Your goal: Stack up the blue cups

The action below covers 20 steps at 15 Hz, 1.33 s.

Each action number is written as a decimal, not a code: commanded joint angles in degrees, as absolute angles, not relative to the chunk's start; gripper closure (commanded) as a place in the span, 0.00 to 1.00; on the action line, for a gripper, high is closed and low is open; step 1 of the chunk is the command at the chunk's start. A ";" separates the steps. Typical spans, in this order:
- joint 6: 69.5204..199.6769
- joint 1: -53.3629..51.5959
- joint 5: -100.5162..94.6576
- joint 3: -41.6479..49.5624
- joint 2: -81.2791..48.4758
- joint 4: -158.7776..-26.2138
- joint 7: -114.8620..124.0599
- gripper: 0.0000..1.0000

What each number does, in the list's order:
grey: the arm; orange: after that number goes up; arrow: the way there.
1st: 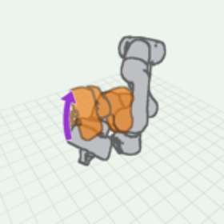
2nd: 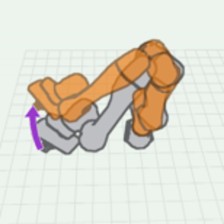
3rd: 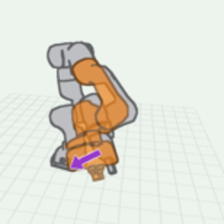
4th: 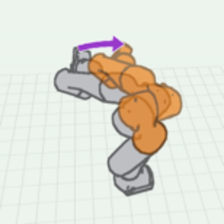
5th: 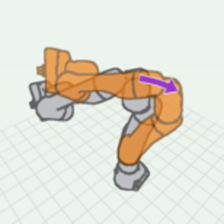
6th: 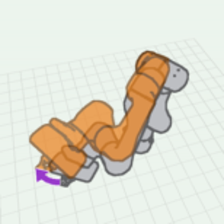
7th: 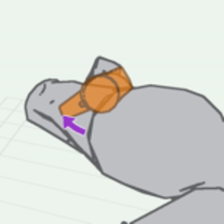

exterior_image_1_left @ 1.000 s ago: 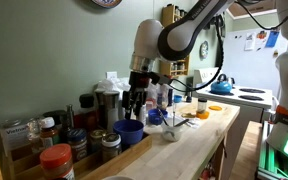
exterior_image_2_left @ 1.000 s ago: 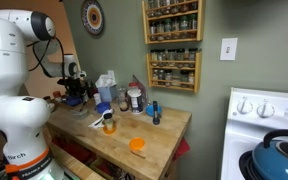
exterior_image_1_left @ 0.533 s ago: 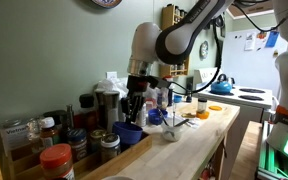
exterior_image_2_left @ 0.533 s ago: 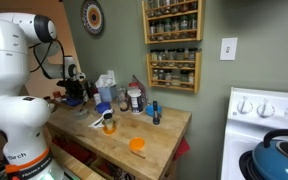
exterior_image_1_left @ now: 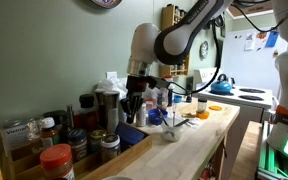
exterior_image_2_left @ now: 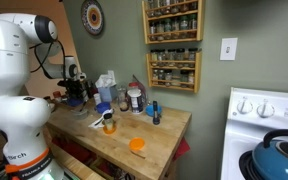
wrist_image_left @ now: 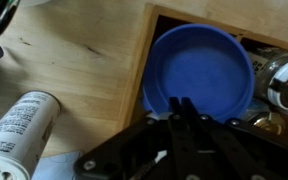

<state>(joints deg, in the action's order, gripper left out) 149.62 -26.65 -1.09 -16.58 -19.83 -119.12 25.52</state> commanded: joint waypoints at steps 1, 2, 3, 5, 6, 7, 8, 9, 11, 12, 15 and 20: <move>151.09 -25.48 4.38 -18.12 -18.49 -119.64 23.90 0.60; 151.38 -24.36 7.95 -19.72 -18.09 -119.64 22.06 0.51; 151.29 -23.39 11.63 -21.36 -18.20 -119.30 19.87 0.45; 151.65 -22.17 16.96 -22.80 -17.75 -119.50 17.23 0.29; 151.59 -21.12 20.49 -24.10 -17.67 -119.45 15.10 0.22; 150.45 -19.73 24.78 -25.98 -18.13 -118.94 11.54 0.14; 149.39 -19.13 27.45 -26.93 -18.84 -118.43 9.33 0.07; 149.68 -18.70 29.61 -27.49 -19.13 -118.48 7.46 0.01; 150.40 -18.45 31.64 -27.65 -19.94 -118.42 5.07 0.00; 150.11 -18.34 32.36 -27.61 -20.31 -118.38 4.51 0.00; 149.75 -18.47 32.72 -27.04 -21.34 -118.36 4.79 0.00; 150.37 -18.26 33.12 -27.61 -23.36 -117.61 2.81 0.41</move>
<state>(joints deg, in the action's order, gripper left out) 150.49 -18.93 31.31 -26.60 -21.98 -118.40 5.20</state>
